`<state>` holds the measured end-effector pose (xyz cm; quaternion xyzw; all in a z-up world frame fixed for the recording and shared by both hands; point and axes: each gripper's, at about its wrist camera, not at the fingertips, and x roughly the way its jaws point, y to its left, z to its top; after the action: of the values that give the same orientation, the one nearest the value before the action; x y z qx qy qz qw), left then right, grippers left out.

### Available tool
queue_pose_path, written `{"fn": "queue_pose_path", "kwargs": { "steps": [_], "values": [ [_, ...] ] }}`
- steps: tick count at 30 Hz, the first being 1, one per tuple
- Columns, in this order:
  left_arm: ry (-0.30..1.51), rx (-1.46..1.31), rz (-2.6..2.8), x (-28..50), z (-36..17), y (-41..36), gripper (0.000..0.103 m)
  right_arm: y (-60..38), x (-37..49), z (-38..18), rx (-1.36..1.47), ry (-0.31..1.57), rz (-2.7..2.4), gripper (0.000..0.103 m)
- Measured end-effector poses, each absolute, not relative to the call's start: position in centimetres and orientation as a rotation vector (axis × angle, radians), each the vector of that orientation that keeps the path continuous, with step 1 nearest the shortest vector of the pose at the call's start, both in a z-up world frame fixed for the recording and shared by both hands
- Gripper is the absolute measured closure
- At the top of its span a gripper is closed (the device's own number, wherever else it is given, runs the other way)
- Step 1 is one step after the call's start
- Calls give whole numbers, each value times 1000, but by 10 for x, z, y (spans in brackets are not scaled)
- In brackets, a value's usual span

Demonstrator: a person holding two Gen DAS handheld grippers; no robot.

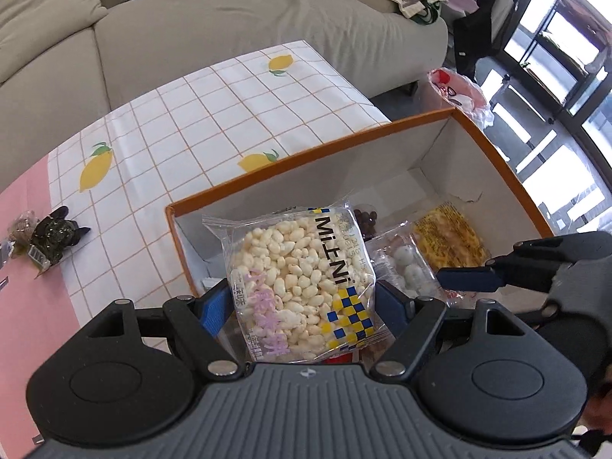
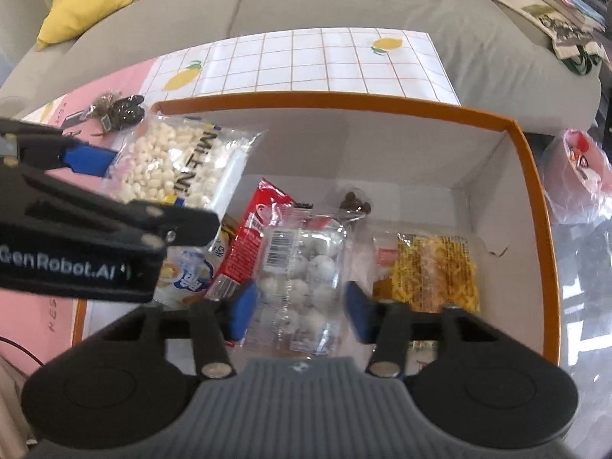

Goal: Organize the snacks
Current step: 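Open the right gripper to drop the waffle pack while the left releases the MiLNi bag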

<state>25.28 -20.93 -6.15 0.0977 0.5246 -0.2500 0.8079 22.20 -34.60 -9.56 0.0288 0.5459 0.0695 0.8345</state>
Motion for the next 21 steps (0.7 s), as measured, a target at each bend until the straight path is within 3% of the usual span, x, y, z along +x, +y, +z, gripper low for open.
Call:
{"fn": "queue_pose_path", "kwargs": {
  "steps": [1, 3, 10, 21],
  "values": [
    [1125, 210, -540, 253, -63, -211, 13, -350, 221, -94, 73, 1155, 141, 77],
    [1128, 221, -548, 252, -66, -216, 13, -360, 219, -89, 102, 1154, 137, 100],
    [1121, 387, -542, 247, -84, -237, 13, -393, 211, -95, 94, 1207, 62, 102],
    [1150, 401, -596, 244, -103, -253, 13, -402, 207, -99, 159, 1213, 56, 92]
  ]
}}
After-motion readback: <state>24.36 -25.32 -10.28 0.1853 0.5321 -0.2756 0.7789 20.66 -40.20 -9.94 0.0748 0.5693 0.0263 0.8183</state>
